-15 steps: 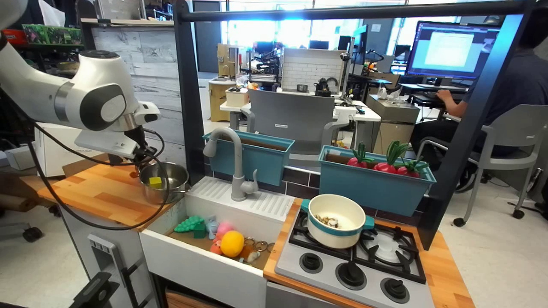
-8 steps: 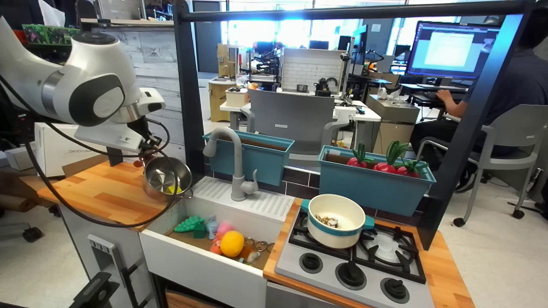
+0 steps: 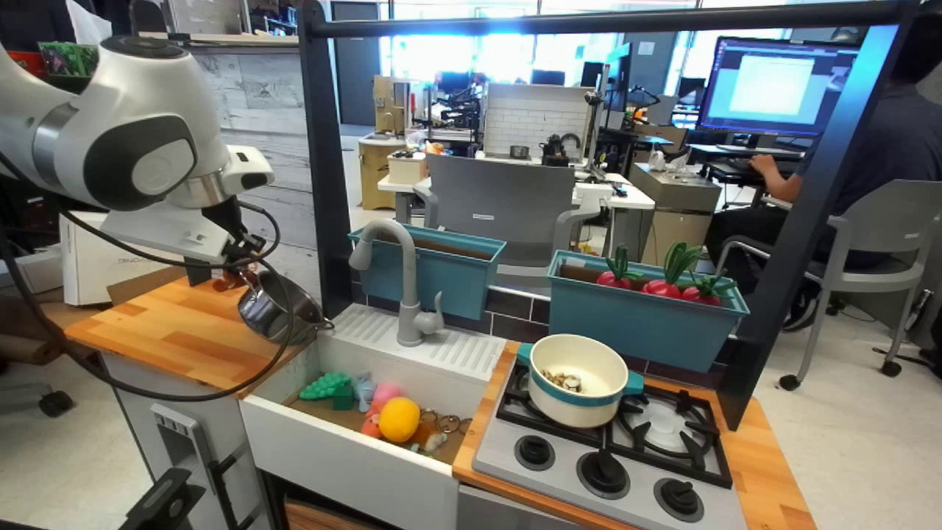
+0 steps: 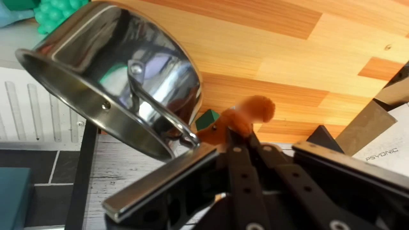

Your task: Put the brown doll in the silver pot

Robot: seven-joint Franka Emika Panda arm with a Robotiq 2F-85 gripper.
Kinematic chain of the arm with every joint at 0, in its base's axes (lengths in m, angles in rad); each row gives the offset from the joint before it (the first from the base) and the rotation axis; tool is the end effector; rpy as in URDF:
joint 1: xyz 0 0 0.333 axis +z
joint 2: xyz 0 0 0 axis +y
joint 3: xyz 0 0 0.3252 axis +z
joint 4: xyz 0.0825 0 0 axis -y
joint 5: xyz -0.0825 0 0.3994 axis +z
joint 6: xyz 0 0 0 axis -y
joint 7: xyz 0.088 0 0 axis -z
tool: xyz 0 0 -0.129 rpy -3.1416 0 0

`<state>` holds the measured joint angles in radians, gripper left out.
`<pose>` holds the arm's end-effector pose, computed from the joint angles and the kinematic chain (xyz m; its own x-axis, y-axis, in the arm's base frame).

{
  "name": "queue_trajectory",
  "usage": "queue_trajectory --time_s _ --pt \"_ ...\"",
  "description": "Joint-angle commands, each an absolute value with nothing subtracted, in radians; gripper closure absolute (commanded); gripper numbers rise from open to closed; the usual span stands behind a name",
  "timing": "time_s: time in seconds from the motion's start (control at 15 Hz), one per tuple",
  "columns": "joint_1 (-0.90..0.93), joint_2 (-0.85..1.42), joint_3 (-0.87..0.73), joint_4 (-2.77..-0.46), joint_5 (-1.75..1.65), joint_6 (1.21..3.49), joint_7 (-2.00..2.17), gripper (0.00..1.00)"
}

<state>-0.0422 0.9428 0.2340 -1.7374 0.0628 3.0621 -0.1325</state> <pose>0.6888 0.1139 0.0625 0.9165 0.0856 0.3907 0.1613 -0.9730 -0.1653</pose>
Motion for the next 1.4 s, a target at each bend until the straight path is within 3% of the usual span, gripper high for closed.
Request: queue_trajectory --time_s 0.0,0.93,1.33 --pt "-0.072 0.898 0.261 -1.801 0.045 3.083 -0.140 0.99" --pt "0.037 0.982 0.158 -1.695 0.049 2.974 -0.068 0.99" --pt "0.120 1.080 0.051 -1.561 0.033 2.622 -0.005 0.99"
